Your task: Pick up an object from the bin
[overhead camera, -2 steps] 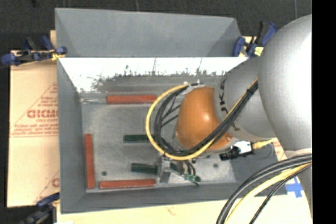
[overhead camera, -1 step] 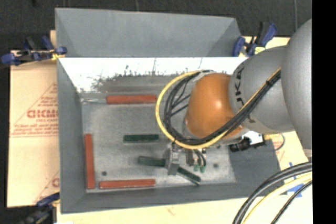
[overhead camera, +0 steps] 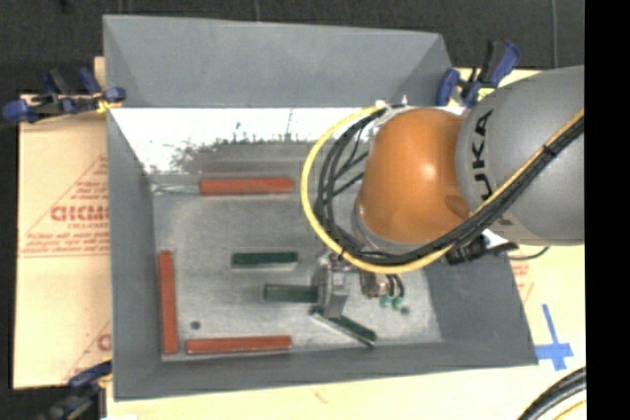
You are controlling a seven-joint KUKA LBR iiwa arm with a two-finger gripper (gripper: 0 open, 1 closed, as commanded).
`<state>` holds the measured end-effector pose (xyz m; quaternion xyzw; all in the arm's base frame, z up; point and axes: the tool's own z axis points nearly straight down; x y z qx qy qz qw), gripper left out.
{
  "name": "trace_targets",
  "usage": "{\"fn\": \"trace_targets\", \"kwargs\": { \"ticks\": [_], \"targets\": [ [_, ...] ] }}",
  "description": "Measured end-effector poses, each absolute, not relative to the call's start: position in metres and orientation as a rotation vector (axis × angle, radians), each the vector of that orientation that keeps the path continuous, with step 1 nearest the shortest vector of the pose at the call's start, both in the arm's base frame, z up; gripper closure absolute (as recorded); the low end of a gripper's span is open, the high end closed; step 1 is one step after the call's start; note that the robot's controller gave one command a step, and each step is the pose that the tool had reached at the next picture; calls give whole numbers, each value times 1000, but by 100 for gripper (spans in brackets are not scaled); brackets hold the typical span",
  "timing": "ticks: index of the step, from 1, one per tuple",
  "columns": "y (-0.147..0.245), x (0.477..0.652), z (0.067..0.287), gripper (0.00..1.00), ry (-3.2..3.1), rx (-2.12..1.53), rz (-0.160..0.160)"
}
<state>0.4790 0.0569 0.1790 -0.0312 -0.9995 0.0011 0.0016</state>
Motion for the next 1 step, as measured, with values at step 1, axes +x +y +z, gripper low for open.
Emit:
{"fn": "trace_targets", "kwargs": {
  "ticks": [1],
  "targets": [
    [49,481,243,100,-3141,-183,-2]
  ]
}}
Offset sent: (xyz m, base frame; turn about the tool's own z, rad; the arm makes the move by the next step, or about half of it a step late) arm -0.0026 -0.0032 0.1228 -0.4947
